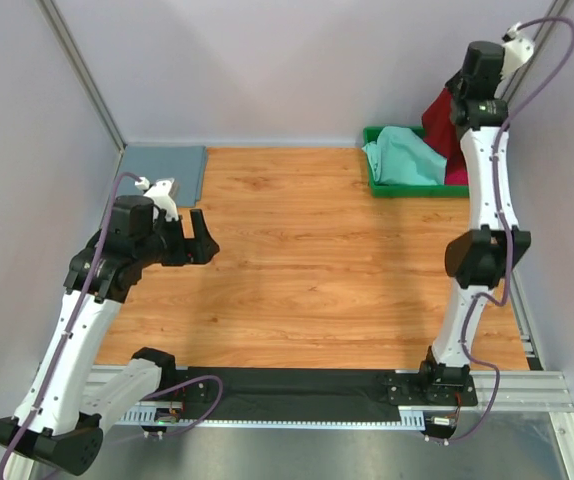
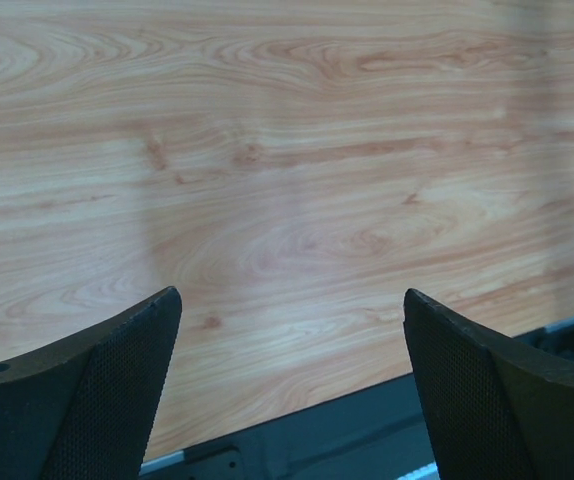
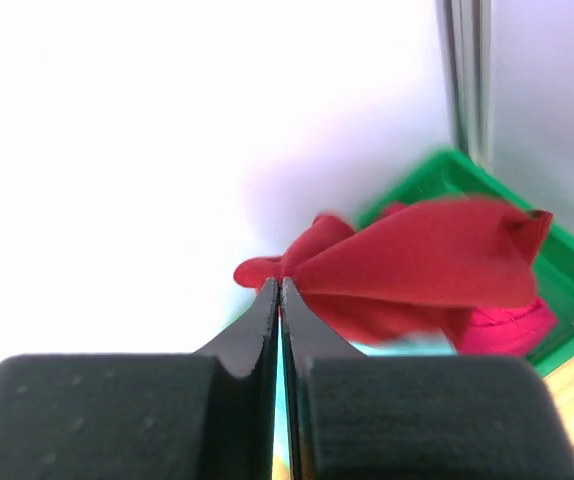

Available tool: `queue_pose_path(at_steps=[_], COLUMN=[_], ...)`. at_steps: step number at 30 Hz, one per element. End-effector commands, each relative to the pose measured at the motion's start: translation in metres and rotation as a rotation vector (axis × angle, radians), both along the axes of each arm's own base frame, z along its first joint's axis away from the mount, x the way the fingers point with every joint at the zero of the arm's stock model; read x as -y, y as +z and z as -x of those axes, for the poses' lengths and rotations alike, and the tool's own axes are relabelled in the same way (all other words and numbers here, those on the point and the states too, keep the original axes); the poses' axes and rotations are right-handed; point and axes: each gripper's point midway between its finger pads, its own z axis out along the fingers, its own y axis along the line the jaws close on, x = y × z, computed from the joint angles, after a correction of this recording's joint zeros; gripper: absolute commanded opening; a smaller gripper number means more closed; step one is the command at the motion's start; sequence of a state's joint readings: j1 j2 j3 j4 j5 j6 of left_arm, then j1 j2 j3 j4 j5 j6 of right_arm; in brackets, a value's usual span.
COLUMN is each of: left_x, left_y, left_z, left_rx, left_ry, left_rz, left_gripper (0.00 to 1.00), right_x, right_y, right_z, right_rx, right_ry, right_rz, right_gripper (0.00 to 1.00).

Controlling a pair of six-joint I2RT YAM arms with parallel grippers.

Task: Fold and stack the t-shirts
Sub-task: Grab the tshirt from the pile, then move the tshirt to the center of the board, then flatten the tshirt out

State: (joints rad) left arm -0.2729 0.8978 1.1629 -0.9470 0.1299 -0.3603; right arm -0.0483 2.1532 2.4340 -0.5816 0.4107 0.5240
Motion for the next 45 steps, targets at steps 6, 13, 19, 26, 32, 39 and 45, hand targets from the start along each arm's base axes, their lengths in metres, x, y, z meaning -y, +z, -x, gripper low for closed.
queue_pose_path(at_steps=[6, 13, 19, 26, 32, 39, 45], left_x=[0.032, 0.029, 0.025, 0.072, 0.107, 0.127, 0.131], left_y=[0.042, 0.034, -0.017, -0.074, -0.112, -0.126, -0.185], left_z=[0.016, 0.031, 0.044, 0.020, -0.031, -0.125, -0.137], left_rx=[0.000, -0.060, -0.198, -0.371, -0.489, -0.435, -0.578], left_ry=[-0.048, 0.034, 0.122, -0.013, -0.132, -0.194, -0.194], left_rz=[0.239, 0.306, 0.318, 0.308, 0.203, 0.031, -0.036], left_gripper=[1.00, 1.00, 1.00, 0.97, 0.96, 1.00, 1.00], right_x=[-0.139, -0.232, -0.312, -0.241, -0.221, -0.227, -0.230], right_y=[0.126, 0.084, -0.024, -0.169, -0.251, -0.303, -0.323], right_z=[0.136, 0.220, 0.335, 0.370, 0.359, 0.348, 0.324], right_rx=[0.172, 0.078, -0.152, -0.512, -0.781, -0.943, -0.972], right_ry=[0.271, 0.572, 1.043, 0.902, 0.864, 0.864, 0.822], right_rz=[-0.009, -0.085, -0.225, -0.183, -0.217, -0.306, -0.301], right_gripper=[0.00, 0.00, 0.45, 0.75, 0.67, 0.73, 0.68])
